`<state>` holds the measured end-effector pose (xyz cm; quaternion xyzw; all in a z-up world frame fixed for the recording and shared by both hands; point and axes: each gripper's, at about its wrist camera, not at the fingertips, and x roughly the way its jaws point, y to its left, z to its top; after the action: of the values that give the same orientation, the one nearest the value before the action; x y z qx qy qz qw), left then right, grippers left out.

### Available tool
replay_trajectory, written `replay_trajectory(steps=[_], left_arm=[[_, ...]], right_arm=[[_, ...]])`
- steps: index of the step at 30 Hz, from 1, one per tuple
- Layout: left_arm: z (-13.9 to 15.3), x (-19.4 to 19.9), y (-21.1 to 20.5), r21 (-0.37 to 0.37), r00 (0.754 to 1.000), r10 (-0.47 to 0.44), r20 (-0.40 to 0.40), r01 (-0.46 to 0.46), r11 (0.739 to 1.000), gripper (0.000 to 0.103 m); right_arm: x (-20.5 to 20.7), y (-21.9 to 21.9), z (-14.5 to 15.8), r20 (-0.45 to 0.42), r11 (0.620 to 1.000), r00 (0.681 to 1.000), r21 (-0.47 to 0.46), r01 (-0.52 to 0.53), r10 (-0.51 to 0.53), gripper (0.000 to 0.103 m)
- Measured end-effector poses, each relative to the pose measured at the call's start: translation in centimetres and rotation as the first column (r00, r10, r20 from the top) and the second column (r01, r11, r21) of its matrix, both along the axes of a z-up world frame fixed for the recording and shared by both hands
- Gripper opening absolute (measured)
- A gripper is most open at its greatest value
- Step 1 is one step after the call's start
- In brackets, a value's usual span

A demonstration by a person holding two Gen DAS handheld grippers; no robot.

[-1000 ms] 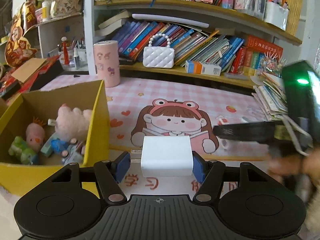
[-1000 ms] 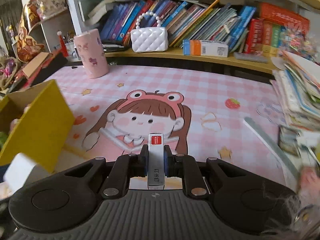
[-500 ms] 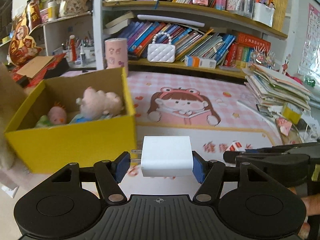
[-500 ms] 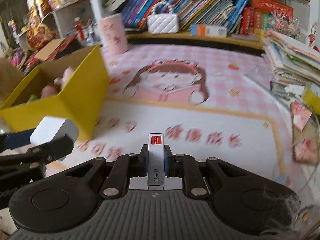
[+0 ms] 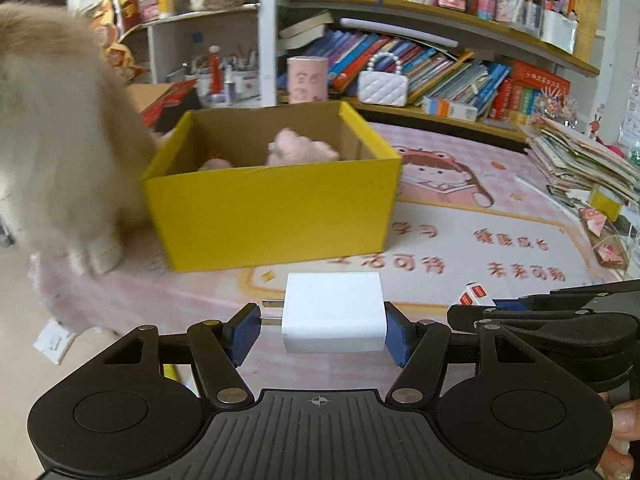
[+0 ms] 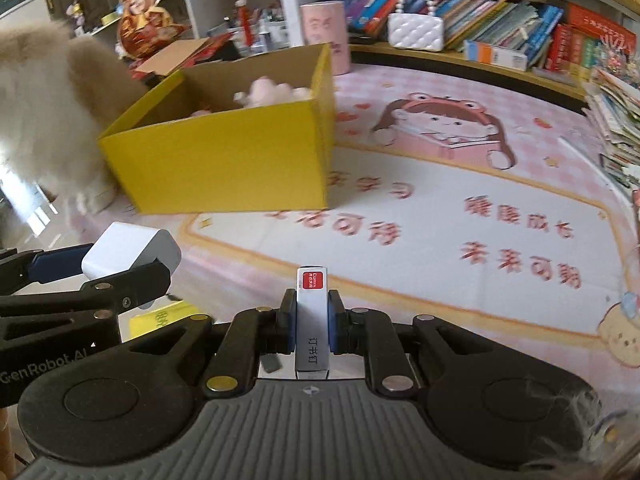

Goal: Organize objects
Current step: 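Carry the charger and small box over the yellow box with both tools, then open the left tool to drop the charger while the right tool releases the small box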

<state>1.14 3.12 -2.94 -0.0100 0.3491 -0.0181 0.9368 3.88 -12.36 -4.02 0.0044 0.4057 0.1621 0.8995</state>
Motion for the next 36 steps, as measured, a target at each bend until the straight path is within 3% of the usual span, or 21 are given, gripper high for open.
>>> replay_trajectory(steps=[11,21,29,36], left_arm=[[1.0,-3.5,4.3,0.009,0.998,0.045,0.052,-0.045,0.999,0.064],[2.1,-3.5,5.4,-0.005,0.994,0.051,0.101,-0.050,0.999,0.064],[2.7,-1.5,5.1,0.005,0.991,0.061,0.120,-0.062,0.998,0.064],[5.0,3.1,5.5,0.007,0.977,0.101,0.189,-0.104,0.995,0.064]], right_arm=[[-3.1,4.6,0.8,0.039,0.999,0.999,0.000,-0.038,0.038,0.014],[-3.0,5.4,1.8,0.065,0.999,0.997,-0.026,-0.041,0.043,0.014],[-0.1,5.3,2.4,0.082,0.999,0.995,-0.012,-0.052,0.053,0.014],[5.7,5.3,5.2,0.179,0.998,0.982,0.019,-0.062,0.058,0.014]])
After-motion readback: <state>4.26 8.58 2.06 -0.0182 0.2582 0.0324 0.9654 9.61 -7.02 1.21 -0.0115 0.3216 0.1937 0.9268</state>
